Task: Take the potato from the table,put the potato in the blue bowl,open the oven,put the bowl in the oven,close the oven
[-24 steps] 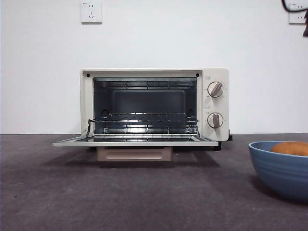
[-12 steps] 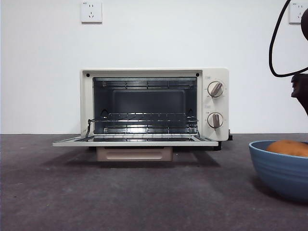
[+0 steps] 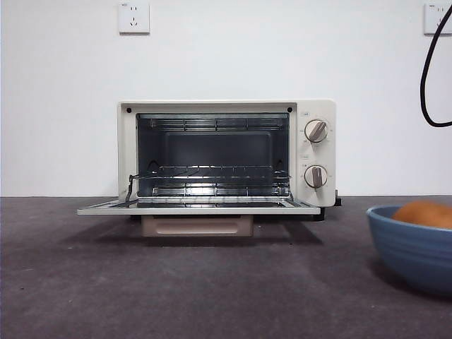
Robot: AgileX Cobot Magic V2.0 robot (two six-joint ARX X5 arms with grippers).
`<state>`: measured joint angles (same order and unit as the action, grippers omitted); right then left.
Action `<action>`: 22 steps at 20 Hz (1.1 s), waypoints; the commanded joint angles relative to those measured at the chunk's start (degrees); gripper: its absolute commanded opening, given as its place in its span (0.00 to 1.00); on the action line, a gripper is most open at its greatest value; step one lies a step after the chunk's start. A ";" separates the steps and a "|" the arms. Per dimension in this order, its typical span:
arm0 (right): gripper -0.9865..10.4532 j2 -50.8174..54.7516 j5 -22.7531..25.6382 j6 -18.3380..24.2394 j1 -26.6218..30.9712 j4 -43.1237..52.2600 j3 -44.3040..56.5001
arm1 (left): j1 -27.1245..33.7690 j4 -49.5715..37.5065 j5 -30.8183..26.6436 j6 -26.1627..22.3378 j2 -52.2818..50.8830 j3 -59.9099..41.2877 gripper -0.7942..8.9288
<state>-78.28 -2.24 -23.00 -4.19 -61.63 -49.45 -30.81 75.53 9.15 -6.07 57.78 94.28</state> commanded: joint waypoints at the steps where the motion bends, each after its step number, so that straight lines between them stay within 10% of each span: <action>1: 0.55 -0.22 -1.09 0.96 0.07 0.44 0.44 | 0.13 -0.17 0.02 -0.79 0.48 -0.13 0.08; 7: 0.27 -0.74 -1.46 0.07 0.07 3.21 0.57 | 0.13 -0.20 0.02 -0.79 1.01 -0.13 0.08; 22: 0.08 -4.26 -12.57 -2.93 -0.09 5.60 -3.17 | 0.11 -0.17 -0.17 -0.81 0.98 -0.13 0.08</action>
<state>-82.74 -14.48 -24.88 -4.23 -56.75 -51.75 -30.81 75.53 9.13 -6.31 58.87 94.28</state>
